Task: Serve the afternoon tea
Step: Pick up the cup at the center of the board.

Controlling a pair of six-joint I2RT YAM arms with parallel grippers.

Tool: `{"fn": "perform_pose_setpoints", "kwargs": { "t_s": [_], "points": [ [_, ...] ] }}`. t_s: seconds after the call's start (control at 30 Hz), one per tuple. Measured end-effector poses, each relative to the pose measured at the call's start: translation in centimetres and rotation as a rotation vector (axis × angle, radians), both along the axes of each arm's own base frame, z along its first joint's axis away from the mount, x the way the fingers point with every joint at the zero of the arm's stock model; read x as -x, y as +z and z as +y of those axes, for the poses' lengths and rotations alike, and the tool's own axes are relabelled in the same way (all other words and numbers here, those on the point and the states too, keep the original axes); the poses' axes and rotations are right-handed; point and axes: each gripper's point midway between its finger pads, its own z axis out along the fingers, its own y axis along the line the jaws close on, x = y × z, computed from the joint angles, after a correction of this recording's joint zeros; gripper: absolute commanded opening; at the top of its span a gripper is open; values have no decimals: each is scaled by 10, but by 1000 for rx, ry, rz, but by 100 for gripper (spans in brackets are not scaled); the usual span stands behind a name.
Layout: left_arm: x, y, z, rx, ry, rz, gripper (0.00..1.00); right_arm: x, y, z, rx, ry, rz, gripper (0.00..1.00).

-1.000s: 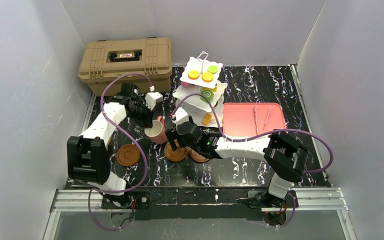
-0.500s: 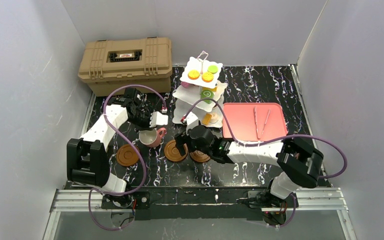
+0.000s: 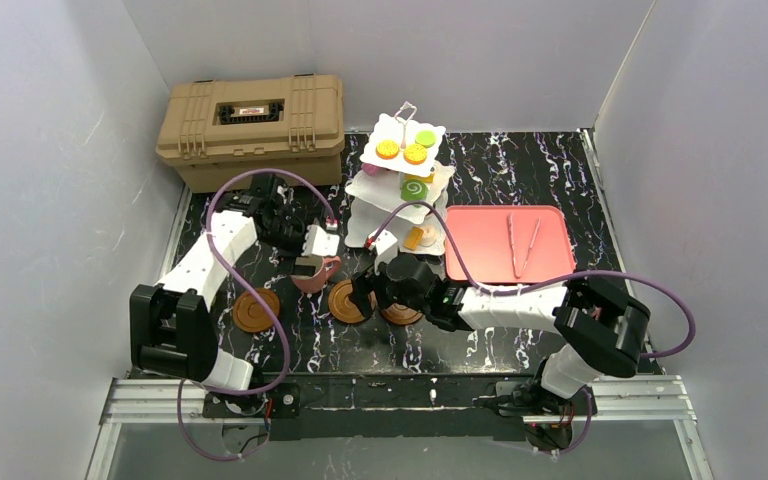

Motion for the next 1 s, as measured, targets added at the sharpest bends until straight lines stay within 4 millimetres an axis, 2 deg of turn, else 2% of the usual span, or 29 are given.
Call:
{"fn": "perform_pose_setpoints", "kwargs": {
  "t_s": [0.17, 0.33, 0.53, 0.63, 0.8, 1.0],
  "points": [
    [-13, 24, 4, 19, 169, 10, 93, -2, 1, 0, 8, 21, -22, 87],
    [-3, 49, 21, 71, 486, 125, 90, -9, 9, 7, 30, 95, -95, 86],
    [5, 75, 70, 215, 890, 268, 90, -40, 29, 42, 16, 284, -167, 86],
    [12, 79, 84, 244, 989, 303, 89, -52, 31, 54, 31, 364, -208, 86],
    [20, 77, 95, 263, 1086, 385, 88, -50, 20, 69, 77, 478, -233, 85],
    [12, 92, 117, 311, 1182, 402, 88, -55, -3, 78, 165, 558, -249, 81]
  ]
}}
